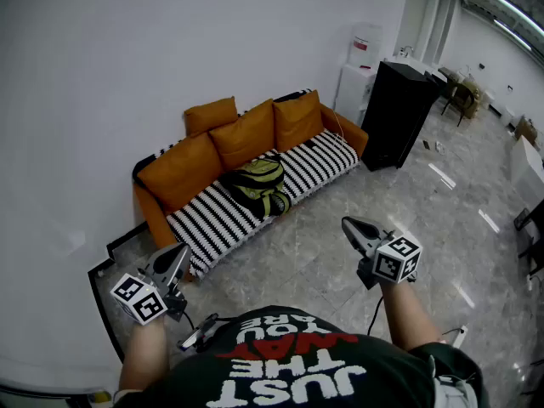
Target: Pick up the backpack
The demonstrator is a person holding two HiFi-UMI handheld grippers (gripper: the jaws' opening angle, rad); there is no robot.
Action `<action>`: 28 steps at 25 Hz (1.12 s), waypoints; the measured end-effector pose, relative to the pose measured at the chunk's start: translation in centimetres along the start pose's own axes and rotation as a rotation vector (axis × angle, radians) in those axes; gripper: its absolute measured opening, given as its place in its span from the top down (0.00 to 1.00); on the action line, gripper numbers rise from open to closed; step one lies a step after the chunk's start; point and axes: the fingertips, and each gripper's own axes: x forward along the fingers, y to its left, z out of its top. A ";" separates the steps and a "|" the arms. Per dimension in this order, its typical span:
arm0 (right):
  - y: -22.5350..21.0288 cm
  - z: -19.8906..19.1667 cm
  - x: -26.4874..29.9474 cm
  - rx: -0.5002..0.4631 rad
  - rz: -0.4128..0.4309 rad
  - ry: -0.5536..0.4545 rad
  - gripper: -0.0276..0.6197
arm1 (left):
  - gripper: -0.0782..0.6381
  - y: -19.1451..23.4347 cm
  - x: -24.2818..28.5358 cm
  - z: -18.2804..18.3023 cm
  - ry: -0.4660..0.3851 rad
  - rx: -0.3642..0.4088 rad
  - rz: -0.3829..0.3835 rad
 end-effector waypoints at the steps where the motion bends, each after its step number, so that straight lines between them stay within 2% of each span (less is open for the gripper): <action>1: -0.3 -0.4 -0.1 -0.012 -0.009 0.008 0.92 | 0.88 -0.1 0.1 -0.2 0.002 0.003 -0.004; 9: -1.1 -0.8 0.1 -0.025 -0.013 0.020 0.92 | 0.88 -0.2 0.8 -0.5 0.012 0.015 -0.009; 19: -2.2 0.8 -0.2 0.036 -0.003 -0.016 0.92 | 0.88 -1.1 2.2 -0.2 0.012 0.025 -0.006; 28: -5.1 1.6 -2.6 -0.036 0.026 0.004 0.92 | 0.88 -4.0 5.7 -1.2 -0.003 0.021 0.015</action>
